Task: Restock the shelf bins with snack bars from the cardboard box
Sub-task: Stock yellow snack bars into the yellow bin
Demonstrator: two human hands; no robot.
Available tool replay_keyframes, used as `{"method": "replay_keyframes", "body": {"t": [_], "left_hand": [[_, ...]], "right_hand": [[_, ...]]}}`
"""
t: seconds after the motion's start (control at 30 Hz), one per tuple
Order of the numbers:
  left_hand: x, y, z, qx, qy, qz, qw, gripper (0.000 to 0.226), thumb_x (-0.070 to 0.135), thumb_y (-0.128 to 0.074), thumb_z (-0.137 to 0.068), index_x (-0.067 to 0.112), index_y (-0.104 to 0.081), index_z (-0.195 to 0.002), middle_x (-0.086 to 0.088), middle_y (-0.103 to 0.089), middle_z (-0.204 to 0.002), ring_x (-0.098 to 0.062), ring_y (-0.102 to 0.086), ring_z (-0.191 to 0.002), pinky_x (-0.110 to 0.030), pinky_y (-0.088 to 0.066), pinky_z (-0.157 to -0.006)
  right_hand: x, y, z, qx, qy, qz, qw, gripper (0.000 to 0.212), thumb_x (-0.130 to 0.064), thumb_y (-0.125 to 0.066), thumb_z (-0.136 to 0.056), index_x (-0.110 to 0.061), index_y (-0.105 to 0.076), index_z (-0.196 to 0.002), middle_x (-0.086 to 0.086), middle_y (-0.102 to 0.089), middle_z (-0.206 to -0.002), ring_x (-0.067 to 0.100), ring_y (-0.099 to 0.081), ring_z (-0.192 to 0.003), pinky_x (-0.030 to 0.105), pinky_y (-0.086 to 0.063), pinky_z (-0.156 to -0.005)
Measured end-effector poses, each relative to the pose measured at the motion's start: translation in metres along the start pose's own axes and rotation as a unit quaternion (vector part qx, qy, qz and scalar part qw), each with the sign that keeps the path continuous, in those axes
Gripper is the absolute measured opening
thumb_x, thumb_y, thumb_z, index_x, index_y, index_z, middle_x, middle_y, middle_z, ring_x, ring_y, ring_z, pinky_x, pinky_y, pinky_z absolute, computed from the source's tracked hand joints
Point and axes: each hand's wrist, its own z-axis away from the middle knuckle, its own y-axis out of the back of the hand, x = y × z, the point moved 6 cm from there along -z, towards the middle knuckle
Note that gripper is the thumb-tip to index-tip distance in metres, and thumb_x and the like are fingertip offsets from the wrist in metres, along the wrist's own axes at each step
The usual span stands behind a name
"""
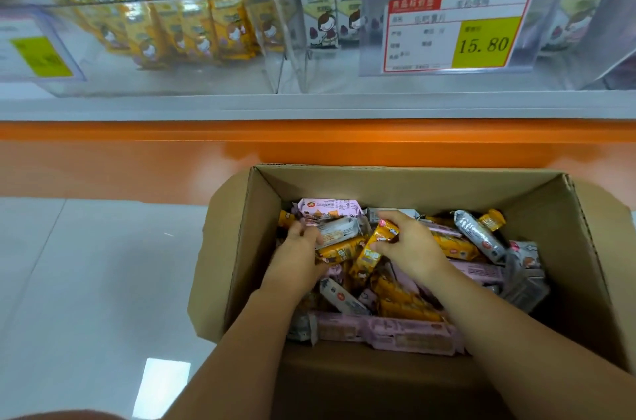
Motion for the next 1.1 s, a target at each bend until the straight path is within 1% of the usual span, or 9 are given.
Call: {"method": "replay_keyframes", "body": {"t": [0.07,0.2,0.3,0.5,0.77,0.87,0.97,1.03,1.1], "left_hand": [[0.003,-0.003,0.001,-0.008,0.013,0.024,1.0,0.04,0.022,-0.07,-0.085,0.018,-0.047,-0.117,-0.007,-0.019,-0.151,-0.027,-0.045,-0.127,-0.034,-0.044,-0.094],[0.006,-0.004,0.0,0.032,0.019,0.055,0.998,0.035,0.018,-0.068,-0.086,0.016,-0.045,-0.112,-0.007,-0.025,-0.146,-0.027,-0.048,-0.121,-0.031,-0.044,-0.089],[0.008,-0.008,0.0,0.037,0.016,0.073,0.997,0.037,0.017,-0.07,-0.084,0.016,-0.043,-0.11,-0.006,-0.022,-0.145,-0.028,-0.044,-0.124,-0.032,-0.044,-0.091],[0.012,-0.004,-0.002,0.023,-0.006,0.095,0.995,0.04,0.016,-0.073,-0.08,0.023,-0.047,-0.11,-0.001,-0.028,-0.134,-0.024,-0.048,-0.116,-0.033,-0.047,-0.094],[0.038,0.057,0.017,-0.075,-0.084,0.221,0.969,0.047,0.015,-0.075,-0.08,0.011,-0.058,-0.124,-0.005,-0.06,-0.125,-0.011,-0.055,-0.115,-0.02,-0.044,-0.087],[0.054,0.097,0.036,-0.071,-0.116,0.223,0.965,0.045,0.021,-0.074,-0.082,0.015,-0.058,-0.124,0.001,-0.059,-0.122,-0.009,-0.054,-0.111,-0.021,-0.044,-0.086],[0.069,0.138,0.055,-0.053,-0.148,0.198,0.968,0.039,0.026,-0.073,-0.082,0.025,-0.057,-0.118,0.006,-0.056,-0.121,-0.01,-0.052,-0.119,-0.022,-0.043,-0.088],[0.081,0.168,0.07,-0.037,-0.175,0.181,0.967,0.037,0.025,-0.074,-0.081,0.026,-0.057,-0.115,0.002,-0.056,-0.128,-0.006,-0.048,-0.121,-0.023,-0.041,-0.091],[0.091,0.196,0.09,-0.034,-0.196,0.146,0.969,0.04,0.026,-0.074,-0.081,0.026,-0.056,-0.117,0.001,-0.054,-0.13,-0.004,-0.048,-0.118,-0.023,-0.041,-0.092]], "right_hand": [[-0.002,-0.005,-0.001,-0.03,-0.002,0.015,0.999,0.063,-0.022,-0.067,-0.088,-0.019,-0.036,-0.143,0.004,-0.043,-0.145,0.017,-0.058,-0.083,0.024,-0.041,-0.074],[-0.005,-0.016,-0.001,-0.071,0.011,0.024,0.997,0.066,-0.019,-0.066,-0.088,-0.021,-0.033,-0.145,0.004,-0.045,-0.144,0.01,-0.054,-0.073,0.009,-0.037,-0.054],[-0.003,-0.017,-0.002,-0.084,0.001,0.023,0.996,0.065,-0.019,-0.066,-0.088,-0.022,-0.034,-0.145,0.004,-0.045,-0.143,0.018,-0.055,-0.106,0.015,-0.04,-0.074],[-0.001,-0.011,-0.003,-0.118,-0.012,0.043,0.992,0.055,-0.019,-0.069,-0.085,-0.022,-0.046,-0.136,0.003,-0.04,-0.147,0.023,-0.042,-0.13,0.029,-0.036,-0.099],[-0.041,0.038,0.025,-0.123,0.023,0.016,0.992,0.061,-0.012,-0.073,-0.081,-0.013,-0.046,-0.136,0.004,-0.041,-0.146,0.02,-0.039,-0.133,0.027,-0.036,-0.1],[-0.074,0.057,0.045,-0.1,0.062,0.021,0.993,0.047,-0.01,-0.077,-0.076,-0.016,-0.057,-0.118,0.003,-0.056,-0.128,0.019,-0.051,-0.122,0.03,-0.04,-0.1],[-0.116,0.073,0.07,-0.052,0.128,0.033,0.99,0.034,-0.012,-0.079,-0.073,-0.02,-0.055,-0.096,0.002,-0.064,-0.111,0.004,-0.061,-0.093,0.026,-0.045,-0.081],[-0.145,0.081,0.089,-0.037,0.183,0.044,0.981,0.032,-0.016,-0.078,-0.075,-0.024,-0.053,-0.095,-0.003,-0.063,-0.108,-0.013,-0.054,-0.066,0.015,-0.041,-0.064],[-0.17,0.089,0.109,-0.021,0.226,0.053,0.972,0.032,-0.02,-0.077,-0.077,-0.03,-0.052,-0.093,-0.011,-0.06,-0.099,-0.012,-0.051,-0.057,0.011,-0.039,-0.059]]}}
